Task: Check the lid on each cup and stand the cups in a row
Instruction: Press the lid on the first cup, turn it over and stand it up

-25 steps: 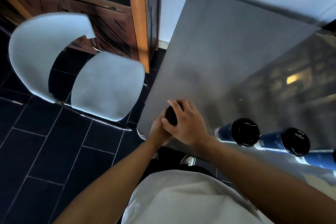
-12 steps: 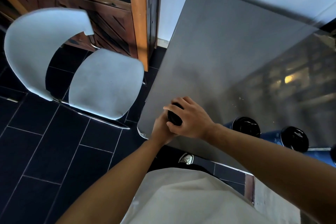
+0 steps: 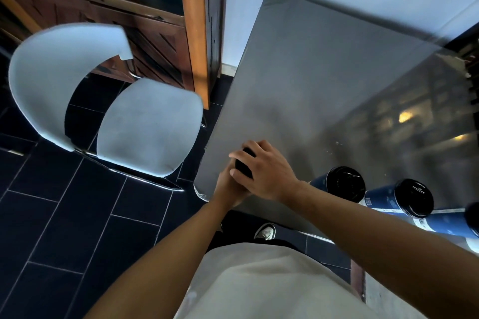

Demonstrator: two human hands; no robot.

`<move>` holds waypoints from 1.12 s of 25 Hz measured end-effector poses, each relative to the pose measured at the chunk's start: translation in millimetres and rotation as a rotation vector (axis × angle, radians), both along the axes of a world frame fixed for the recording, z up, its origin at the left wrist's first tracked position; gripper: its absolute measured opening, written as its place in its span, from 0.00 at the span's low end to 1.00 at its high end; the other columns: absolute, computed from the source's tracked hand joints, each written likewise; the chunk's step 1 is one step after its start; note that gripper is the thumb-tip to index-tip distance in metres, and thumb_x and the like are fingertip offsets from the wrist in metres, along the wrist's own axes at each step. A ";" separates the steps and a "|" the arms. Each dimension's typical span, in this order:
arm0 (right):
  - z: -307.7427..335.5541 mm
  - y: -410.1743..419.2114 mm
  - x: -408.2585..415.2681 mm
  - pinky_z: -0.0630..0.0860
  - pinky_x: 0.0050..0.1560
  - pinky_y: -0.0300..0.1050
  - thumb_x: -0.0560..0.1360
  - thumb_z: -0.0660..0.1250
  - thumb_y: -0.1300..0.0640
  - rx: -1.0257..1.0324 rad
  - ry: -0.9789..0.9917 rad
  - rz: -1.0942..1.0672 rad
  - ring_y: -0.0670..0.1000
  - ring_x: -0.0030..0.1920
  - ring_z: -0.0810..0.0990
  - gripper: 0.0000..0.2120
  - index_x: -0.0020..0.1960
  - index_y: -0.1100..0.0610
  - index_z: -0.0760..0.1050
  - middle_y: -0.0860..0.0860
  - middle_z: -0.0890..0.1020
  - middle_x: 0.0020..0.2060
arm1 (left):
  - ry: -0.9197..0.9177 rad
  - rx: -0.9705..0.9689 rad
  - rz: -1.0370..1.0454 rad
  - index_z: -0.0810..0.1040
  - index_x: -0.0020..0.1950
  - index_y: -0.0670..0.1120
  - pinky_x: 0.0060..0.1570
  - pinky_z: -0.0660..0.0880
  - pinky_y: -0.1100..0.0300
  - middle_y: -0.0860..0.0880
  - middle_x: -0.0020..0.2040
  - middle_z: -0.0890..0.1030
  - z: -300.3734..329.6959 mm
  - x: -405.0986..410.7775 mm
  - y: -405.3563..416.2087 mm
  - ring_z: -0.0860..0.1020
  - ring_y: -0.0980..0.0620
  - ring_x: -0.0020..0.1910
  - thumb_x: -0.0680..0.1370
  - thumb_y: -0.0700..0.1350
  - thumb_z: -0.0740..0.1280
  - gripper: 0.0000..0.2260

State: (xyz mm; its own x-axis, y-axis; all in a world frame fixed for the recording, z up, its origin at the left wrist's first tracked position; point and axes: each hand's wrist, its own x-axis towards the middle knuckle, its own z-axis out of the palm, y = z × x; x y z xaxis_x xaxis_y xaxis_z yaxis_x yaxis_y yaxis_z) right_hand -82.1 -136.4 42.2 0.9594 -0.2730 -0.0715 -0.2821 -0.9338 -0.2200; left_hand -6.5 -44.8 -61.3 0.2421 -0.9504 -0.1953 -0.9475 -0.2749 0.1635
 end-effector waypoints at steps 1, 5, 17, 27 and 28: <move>0.2 0.7 1.5 0.74 0.58 0.50 0.81 0.50 0.37 0.004 0.038 -0.005 0.54 0.57 0.73 0.23 0.68 0.44 0.74 0.48 0.76 0.62 | -0.022 -0.018 0.012 0.58 0.81 0.41 0.75 0.64 0.50 0.38 0.79 0.64 9.0 -1.4 2.3 0.64 0.39 0.77 0.84 0.48 0.60 0.27; 0.1 8.5 6.6 0.76 0.51 0.50 0.82 0.52 0.41 -0.012 0.012 -0.132 0.54 0.51 0.74 0.20 0.64 0.45 0.76 0.49 0.78 0.57 | -0.236 -0.035 -0.142 0.72 0.76 0.43 0.70 0.72 0.52 0.42 0.72 0.77 9.6 -2.4 7.9 0.75 0.43 0.71 0.78 0.52 0.70 0.28; 2.9 -12.7 -9.8 0.72 0.65 0.45 0.73 0.66 0.34 0.527 -0.115 -0.268 0.49 0.66 0.71 0.35 0.77 0.43 0.61 0.48 0.70 0.69 | 0.706 -0.270 0.546 0.70 0.75 0.48 0.55 0.73 0.74 0.54 0.62 0.80 24.2 2.2 11.7 0.79 0.56 0.60 0.68 0.49 0.82 0.39; -5.2 -36.3 -23.7 0.78 0.48 0.42 0.82 0.65 0.48 1.069 -0.218 -0.494 0.46 0.44 0.83 0.15 0.64 0.54 0.79 0.56 0.85 0.49 | 1.267 -0.307 0.718 0.72 0.67 0.52 0.48 0.82 0.59 0.49 0.56 0.85 50.1 -1.4 7.2 0.85 0.51 0.51 0.68 0.69 0.71 0.34; -5.4 -37.0 -21.8 0.78 0.46 0.42 0.84 0.60 0.48 1.109 -0.204 -0.528 0.47 0.43 0.82 0.17 0.63 0.58 0.78 0.57 0.85 0.47 | 1.321 -0.296 0.742 0.74 0.66 0.51 0.47 0.82 0.59 0.46 0.55 0.85 55.7 -0.9 6.1 0.85 0.49 0.50 0.72 0.70 0.65 0.31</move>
